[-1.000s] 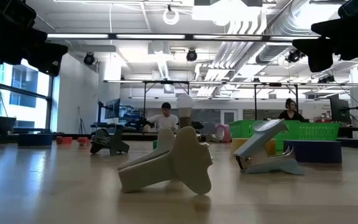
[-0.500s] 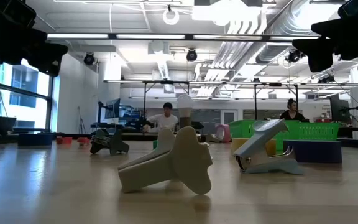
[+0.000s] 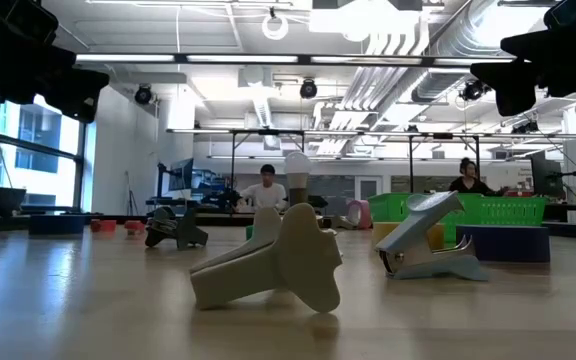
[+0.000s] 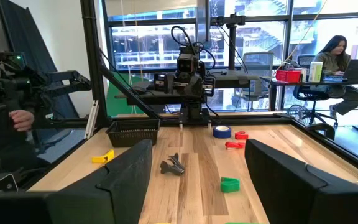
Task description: Pick and place Stapler, Stapler remover, tape
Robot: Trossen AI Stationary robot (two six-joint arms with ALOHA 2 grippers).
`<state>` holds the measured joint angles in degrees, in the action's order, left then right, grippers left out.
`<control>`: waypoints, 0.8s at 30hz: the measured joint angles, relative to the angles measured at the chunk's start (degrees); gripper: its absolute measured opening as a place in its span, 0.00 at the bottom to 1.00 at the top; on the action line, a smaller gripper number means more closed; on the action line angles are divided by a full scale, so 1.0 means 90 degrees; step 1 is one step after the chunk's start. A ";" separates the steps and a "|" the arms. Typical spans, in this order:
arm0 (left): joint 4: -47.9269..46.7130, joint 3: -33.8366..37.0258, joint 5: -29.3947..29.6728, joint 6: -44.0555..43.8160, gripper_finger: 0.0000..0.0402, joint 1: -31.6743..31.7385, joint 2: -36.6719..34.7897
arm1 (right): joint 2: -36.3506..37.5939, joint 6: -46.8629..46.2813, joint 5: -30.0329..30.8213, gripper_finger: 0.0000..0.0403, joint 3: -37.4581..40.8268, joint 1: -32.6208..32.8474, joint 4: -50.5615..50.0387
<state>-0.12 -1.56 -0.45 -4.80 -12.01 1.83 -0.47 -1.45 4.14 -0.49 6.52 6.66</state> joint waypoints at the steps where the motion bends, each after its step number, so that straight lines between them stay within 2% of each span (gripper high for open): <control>1: 0.0000 0.0000 0.0000 0.0000 0.49 0.0000 0.0002 | 0.0000 0.0000 0.0000 0.62 0.0002 0.0000 0.0000; 20: 0.0048 0.0001 -0.0146 -0.0002 0.49 -0.0002 0.0002 | 0.0001 0.0032 0.0012 0.62 0.0002 0.0000 0.0000; 24: 0.0124 0.0000 0.0092 0.0000 0.49 -0.0002 0.0000 | 0.0001 0.0714 0.0549 0.62 -0.0001 -0.0002 0.0077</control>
<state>0.99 -1.56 0.38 -4.80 -12.03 1.83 -0.47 4.98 9.09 -0.49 6.50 7.34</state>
